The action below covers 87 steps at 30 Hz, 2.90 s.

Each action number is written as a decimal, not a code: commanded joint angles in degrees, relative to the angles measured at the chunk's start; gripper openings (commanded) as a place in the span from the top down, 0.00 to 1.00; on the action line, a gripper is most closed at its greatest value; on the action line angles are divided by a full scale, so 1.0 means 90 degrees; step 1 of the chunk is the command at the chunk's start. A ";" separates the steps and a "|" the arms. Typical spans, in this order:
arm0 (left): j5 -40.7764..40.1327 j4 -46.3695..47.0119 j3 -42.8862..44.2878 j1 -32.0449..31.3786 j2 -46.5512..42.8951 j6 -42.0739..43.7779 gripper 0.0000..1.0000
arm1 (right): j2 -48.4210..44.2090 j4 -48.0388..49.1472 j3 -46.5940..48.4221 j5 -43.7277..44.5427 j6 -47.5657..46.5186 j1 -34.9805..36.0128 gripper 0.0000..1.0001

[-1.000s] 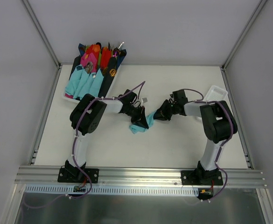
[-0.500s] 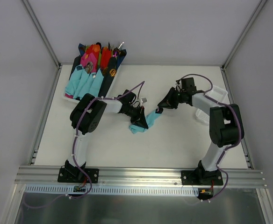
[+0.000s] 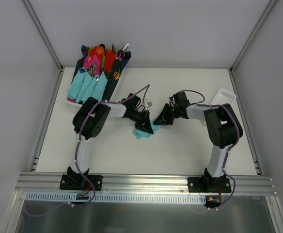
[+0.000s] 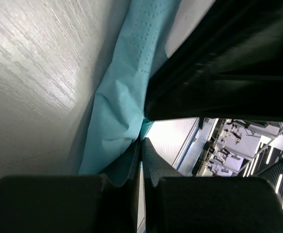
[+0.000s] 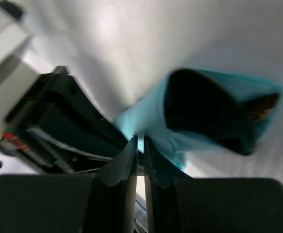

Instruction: Place the utensils on the paper napkin and roll it up

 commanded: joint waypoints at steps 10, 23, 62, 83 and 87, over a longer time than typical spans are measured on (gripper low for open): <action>-0.0331 -0.0470 -0.0427 0.0178 -0.1142 0.0910 0.73 | 0.0544 -0.0220 -0.0089 0.0312 -0.0132 -0.0003 0.91; -0.0320 -0.0860 -0.0603 0.0364 -0.1868 0.1545 0.67 | 0.0671 -0.0778 0.0156 0.0322 -0.0582 -0.0003 0.92; -0.0779 -0.0870 -0.1023 0.0823 -0.0041 0.0911 1.00 | 0.0036 0.0295 0.0372 -0.0703 0.0121 0.0173 0.79; -0.0222 -0.0694 -0.1297 0.0842 -0.1298 0.0988 0.97 | 0.0456 -0.1529 0.0028 0.0468 -0.1265 0.0153 0.76; -0.0281 -0.0724 -0.1102 0.0842 -0.1651 0.1067 0.95 | 0.0534 -0.2115 0.0389 0.0673 -0.1782 0.0143 0.76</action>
